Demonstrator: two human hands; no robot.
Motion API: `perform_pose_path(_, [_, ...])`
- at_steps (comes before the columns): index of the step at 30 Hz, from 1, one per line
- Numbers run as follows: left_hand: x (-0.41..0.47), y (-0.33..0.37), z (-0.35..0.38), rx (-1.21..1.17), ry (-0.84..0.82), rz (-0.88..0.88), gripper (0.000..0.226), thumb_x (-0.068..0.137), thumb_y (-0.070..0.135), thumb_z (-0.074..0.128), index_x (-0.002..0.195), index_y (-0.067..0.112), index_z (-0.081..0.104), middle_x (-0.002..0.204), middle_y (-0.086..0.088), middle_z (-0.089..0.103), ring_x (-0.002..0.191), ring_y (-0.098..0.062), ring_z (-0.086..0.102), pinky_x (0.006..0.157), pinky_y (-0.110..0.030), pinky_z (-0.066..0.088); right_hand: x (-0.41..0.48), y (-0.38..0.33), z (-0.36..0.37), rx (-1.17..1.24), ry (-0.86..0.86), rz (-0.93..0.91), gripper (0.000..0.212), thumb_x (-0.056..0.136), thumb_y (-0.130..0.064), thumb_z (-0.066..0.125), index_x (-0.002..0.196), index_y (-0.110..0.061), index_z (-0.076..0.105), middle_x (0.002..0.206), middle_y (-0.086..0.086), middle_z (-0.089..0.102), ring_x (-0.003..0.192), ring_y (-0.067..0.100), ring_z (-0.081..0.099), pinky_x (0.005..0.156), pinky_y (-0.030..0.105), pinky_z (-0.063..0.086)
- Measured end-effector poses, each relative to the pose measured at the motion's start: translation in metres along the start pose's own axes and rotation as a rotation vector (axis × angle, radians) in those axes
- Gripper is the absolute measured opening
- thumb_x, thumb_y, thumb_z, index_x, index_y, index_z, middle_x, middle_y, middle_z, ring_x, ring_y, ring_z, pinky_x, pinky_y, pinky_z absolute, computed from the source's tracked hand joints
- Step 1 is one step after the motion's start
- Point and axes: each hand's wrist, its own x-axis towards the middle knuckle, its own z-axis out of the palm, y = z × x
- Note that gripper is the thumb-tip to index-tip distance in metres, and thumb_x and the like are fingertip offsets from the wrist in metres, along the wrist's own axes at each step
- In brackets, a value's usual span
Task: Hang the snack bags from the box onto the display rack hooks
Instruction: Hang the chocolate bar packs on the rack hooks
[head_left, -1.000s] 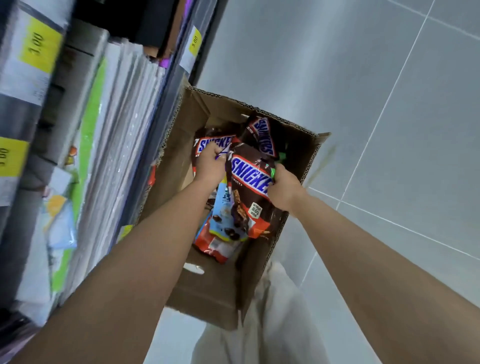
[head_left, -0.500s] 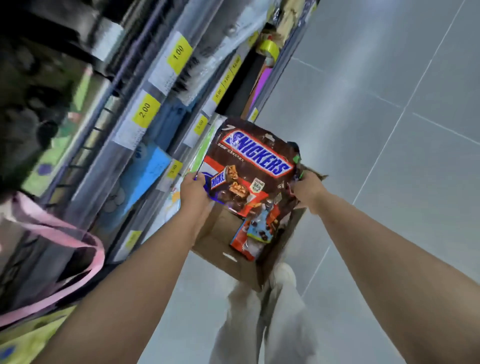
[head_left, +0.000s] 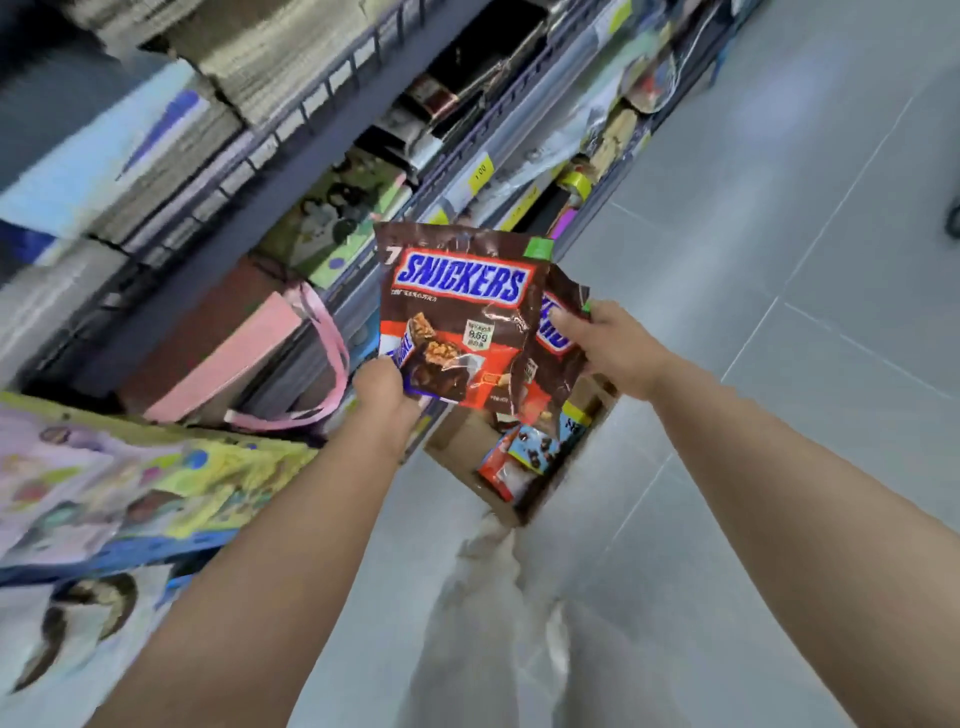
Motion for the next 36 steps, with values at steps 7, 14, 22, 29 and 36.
perform_pose_path(7, [-0.142, -0.002, -0.059, -0.085, 0.048, -0.003, 0.035, 0.100, 0.003, 0.024, 0.097, 0.000, 0.059, 0.103, -0.011, 0.060, 0.073, -0.021, 0.064, 0.074, -0.034, 0.049, -0.088, -0.018, 0.034, -0.212, -0.077, -0.115, 0.018, 0.097, -0.018, 0.049, 0.105, -0.010, 0.063, 0.105, 0.020, 0.068, 0.085, 0.028, 0.063, 0.091, 0.049, 0.048])
perform_pose_path(14, [-0.232, -0.007, -0.156, -0.183, 0.190, -0.006, 0.031, 0.094, -0.004, 0.028, 0.075, 0.005, 0.051, 0.045, -0.007, 0.062, 0.043, -0.021, 0.061, 0.054, -0.038, 0.053, -0.166, -0.033, 0.087, -0.481, -0.190, -0.239, 0.019, 0.096, -0.019, 0.049, 0.093, -0.005, 0.060, 0.075, 0.017, 0.061, 0.063, 0.018, 0.052, 0.058, 0.028, 0.046])
perform_pose_path(22, [-0.309, 0.047, -0.257, 0.636, 0.418, 0.584, 0.072, 0.085, 0.014, 0.068, 0.144, 0.010, 0.026, 0.133, -0.003, 0.043, 0.124, -0.021, 0.044, 0.104, -0.031, 0.038, -0.251, -0.066, 0.194, -1.017, -0.461, -0.632, 0.033, 0.097, -0.018, 0.047, 0.064, -0.012, 0.048, 0.065, 0.005, 0.048, 0.077, 0.023, 0.044, 0.068, 0.031, 0.035])
perform_pose_path(29, [-0.357, 0.079, -0.348, 1.051, 0.478, 0.640, 0.015, 0.089, 0.029, 0.061, 0.095, 0.015, 0.062, 0.090, -0.006, 0.061, 0.098, -0.026, 0.061, 0.081, -0.034, 0.046, -0.307, -0.081, 0.278, -1.126, -0.629, -0.713, 0.031, 0.097, -0.022, 0.049, 0.070, -0.007, 0.044, 0.060, 0.000, 0.035, 0.055, 0.015, 0.036, 0.056, 0.029, 0.025])
perform_pose_path(36, [-0.402, 0.120, -0.433, 0.802, 0.508, 0.773, 0.015, 0.092, 0.020, 0.058, 0.094, 0.008, 0.068, 0.088, -0.003, 0.065, 0.079, -0.015, 0.059, 0.064, -0.022, 0.044, -0.353, -0.098, 0.357, -1.021, -0.669, -0.758, 0.042, 0.096, -0.016, 0.051, 0.056, -0.016, 0.037, 0.057, -0.004, 0.040, 0.052, 0.004, 0.037, 0.041, 0.013, 0.030])
